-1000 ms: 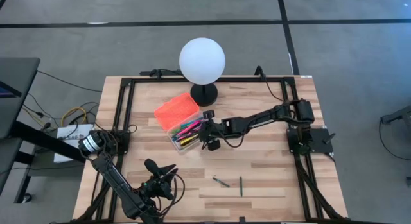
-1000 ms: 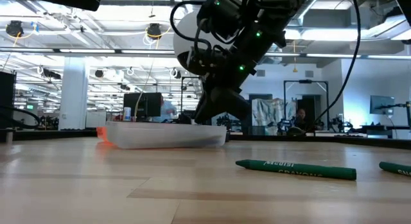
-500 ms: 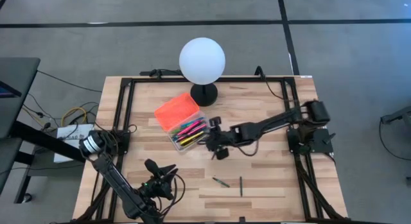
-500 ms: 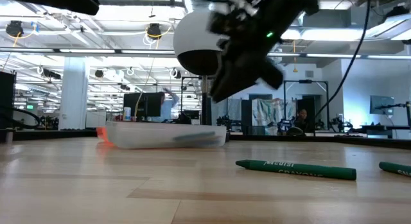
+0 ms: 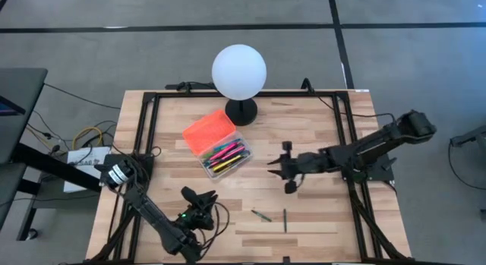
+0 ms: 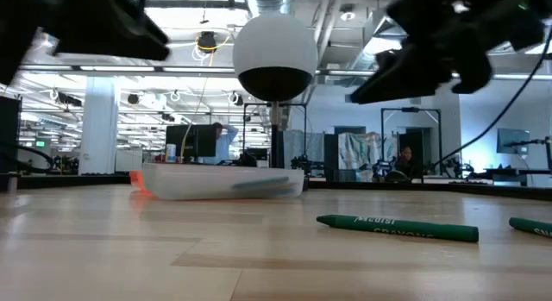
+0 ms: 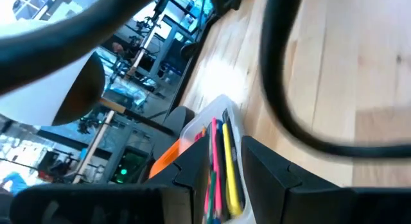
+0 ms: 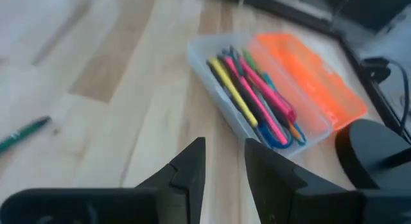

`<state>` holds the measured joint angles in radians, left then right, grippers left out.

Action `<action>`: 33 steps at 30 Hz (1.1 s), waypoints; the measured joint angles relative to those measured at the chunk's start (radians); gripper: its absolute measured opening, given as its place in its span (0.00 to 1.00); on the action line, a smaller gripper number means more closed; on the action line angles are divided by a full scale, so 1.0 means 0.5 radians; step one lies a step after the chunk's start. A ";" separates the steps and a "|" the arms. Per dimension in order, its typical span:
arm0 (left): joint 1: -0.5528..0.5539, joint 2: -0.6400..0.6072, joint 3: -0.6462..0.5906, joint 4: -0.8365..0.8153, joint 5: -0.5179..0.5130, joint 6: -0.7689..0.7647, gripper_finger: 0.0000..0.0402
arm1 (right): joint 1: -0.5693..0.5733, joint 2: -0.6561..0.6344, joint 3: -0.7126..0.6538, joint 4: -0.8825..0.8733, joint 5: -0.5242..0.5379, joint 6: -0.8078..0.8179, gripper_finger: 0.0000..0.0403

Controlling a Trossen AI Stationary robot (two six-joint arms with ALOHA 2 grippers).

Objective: Pick & place school supplies into a supply box
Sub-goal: Put the left green crayon into the orange supply box

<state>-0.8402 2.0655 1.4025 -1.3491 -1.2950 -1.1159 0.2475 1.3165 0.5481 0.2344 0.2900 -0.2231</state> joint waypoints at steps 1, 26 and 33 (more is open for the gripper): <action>0.028 0.000 0.001 0.060 -0.003 0.037 0.22 | 0.022 -0.048 -0.085 0.104 0.000 0.014 0.25; 0.608 -0.001 0.001 2.546 1.910 2.620 0.22 | 0.526 -0.235 -0.759 1.309 0.008 0.064 0.25; 0.806 -0.001 0.001 2.572 2.183 2.515 0.22 | 0.692 -0.235 -0.771 1.231 0.094 0.013 0.25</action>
<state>-0.4374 2.0651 1.4029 -0.0633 -0.2036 0.1417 0.5937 1.1988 0.1625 0.8501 0.3372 -0.2169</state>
